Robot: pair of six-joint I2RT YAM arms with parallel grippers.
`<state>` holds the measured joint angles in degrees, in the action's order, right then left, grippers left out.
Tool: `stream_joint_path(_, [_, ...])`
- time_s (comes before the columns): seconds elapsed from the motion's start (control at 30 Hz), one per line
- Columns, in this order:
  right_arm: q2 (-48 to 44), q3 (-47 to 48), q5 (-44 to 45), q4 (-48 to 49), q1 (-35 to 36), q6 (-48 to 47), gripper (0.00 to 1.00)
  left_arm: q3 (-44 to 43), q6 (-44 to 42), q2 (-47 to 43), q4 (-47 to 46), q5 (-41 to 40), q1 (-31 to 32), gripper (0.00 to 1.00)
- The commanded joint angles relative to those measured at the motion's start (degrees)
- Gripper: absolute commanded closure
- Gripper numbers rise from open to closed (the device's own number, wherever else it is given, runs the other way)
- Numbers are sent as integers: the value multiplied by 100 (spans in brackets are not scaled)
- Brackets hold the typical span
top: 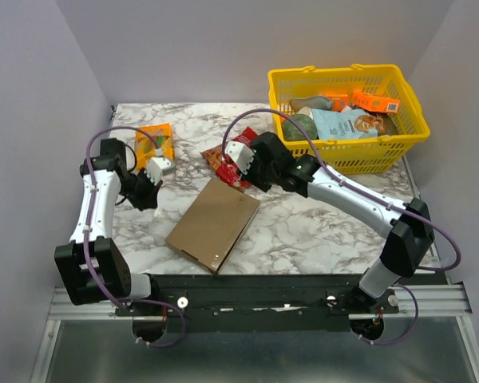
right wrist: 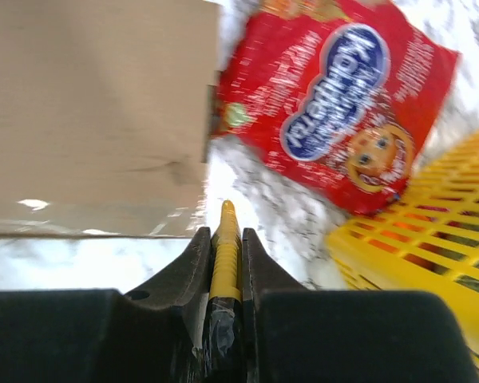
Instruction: Unpack the express box
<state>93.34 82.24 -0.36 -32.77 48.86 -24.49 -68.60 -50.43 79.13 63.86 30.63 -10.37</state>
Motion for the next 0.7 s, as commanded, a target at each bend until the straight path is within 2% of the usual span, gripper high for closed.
stream_joint_path(0.0, [562,239,809,526,-122,-354,100,908,-2249,-117,1926,153,70,96])
stream_joint_path(0.1, [887,363,959,623,-175,-320,100,1417,-3049,-205,2087,119,70,96])
stream_joint_path(0.23, [1037,434,924,641,-175,-276,99,1779,-3315,-144,1920,4,88,96])
stream_joint_path(0.43, [818,48,784,570,-184,-223,100,1876,-3113,31,1692,110,254,95])
stream_joint_path(0.67, [177,-796,72,184,-184,-39,100,1701,-2112,497,427,373,729,95])
